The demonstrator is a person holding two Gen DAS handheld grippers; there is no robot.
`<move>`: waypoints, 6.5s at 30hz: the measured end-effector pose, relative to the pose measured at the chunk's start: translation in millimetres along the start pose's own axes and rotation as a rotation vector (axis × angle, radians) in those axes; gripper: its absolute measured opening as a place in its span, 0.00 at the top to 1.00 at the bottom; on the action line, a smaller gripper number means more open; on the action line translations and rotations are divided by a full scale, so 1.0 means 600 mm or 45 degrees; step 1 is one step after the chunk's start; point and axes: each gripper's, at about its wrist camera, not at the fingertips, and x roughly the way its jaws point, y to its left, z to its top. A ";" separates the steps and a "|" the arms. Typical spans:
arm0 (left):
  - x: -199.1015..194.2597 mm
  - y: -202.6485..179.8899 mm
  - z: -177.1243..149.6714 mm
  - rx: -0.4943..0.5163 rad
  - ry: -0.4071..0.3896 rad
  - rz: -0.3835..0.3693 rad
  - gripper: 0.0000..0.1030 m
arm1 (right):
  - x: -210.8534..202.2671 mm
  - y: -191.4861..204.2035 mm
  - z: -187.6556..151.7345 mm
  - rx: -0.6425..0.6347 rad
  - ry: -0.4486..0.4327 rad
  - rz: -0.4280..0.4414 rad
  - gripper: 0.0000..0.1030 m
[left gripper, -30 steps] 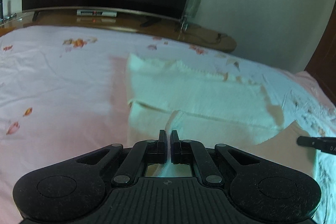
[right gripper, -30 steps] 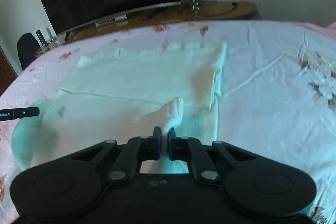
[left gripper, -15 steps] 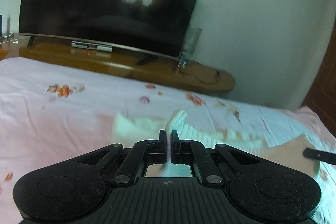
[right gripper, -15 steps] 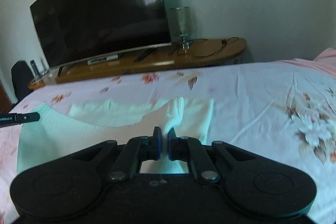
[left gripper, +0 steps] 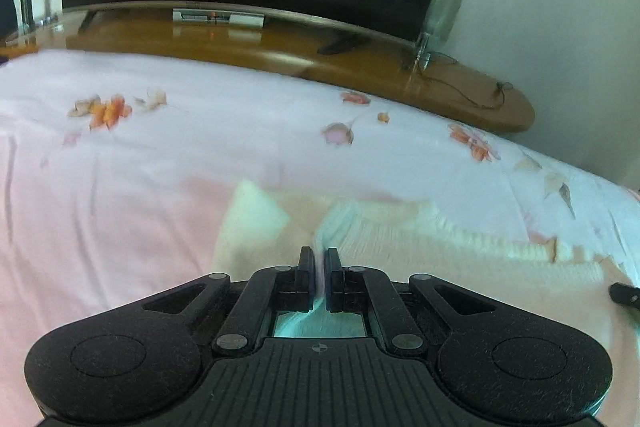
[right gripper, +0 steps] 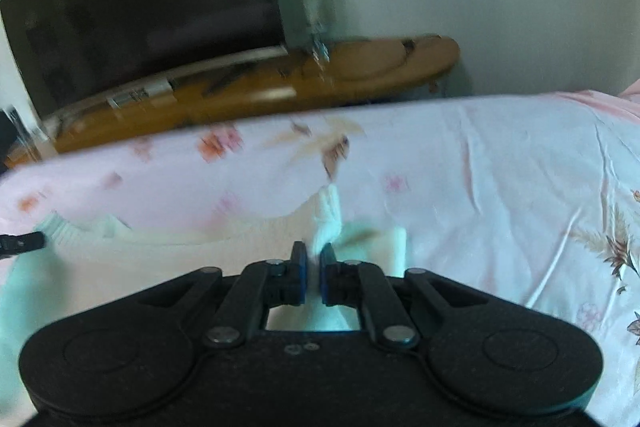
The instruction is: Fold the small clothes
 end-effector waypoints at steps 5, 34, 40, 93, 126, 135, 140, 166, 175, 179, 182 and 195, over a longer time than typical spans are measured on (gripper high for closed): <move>-0.046 0.014 0.003 -0.008 -0.006 -0.012 0.96 | -0.028 0.000 -0.006 -0.046 -0.046 -0.041 0.74; -0.202 -0.029 -0.159 0.175 0.180 -0.105 0.00 | -0.191 0.130 -0.155 -0.187 0.011 0.077 0.61; -0.207 -0.040 -0.202 0.341 0.184 -0.030 0.00 | -0.185 0.107 -0.206 -0.168 0.080 0.014 0.62; -0.148 -0.069 -0.090 0.238 0.138 -0.003 0.00 | -0.168 0.101 -0.107 -0.062 -0.071 0.044 0.71; -0.171 0.101 -0.127 -0.213 0.274 -0.065 0.00 | -0.173 0.197 -0.146 -0.152 0.019 0.252 0.55; -0.164 0.096 -0.133 -0.318 0.292 -0.297 0.00 | -0.170 0.187 -0.149 -0.135 0.012 0.275 0.55; -0.213 0.135 -0.158 -0.499 0.263 -0.235 0.00 | -0.169 0.181 -0.152 -0.123 0.013 0.276 0.55; -0.167 0.093 -0.231 -1.004 -0.040 -0.397 0.85 | -0.096 0.188 -0.130 -0.211 -0.067 0.230 0.57; -0.203 -0.107 -0.104 -0.201 -0.113 -0.599 0.85 | -0.102 0.146 -0.129 -0.108 -0.081 0.254 0.66; -0.182 -0.211 -0.127 0.029 0.054 -0.725 0.85 | -0.141 0.057 -0.132 0.051 -0.133 0.192 0.65; -0.171 -0.244 -0.146 0.054 0.149 -0.778 0.85 | -0.167 -0.001 -0.144 0.089 -0.117 0.139 0.64; -0.169 -0.056 -0.066 -0.196 0.069 -0.329 0.85 | -0.127 -0.003 -0.089 0.285 0.005 0.455 0.58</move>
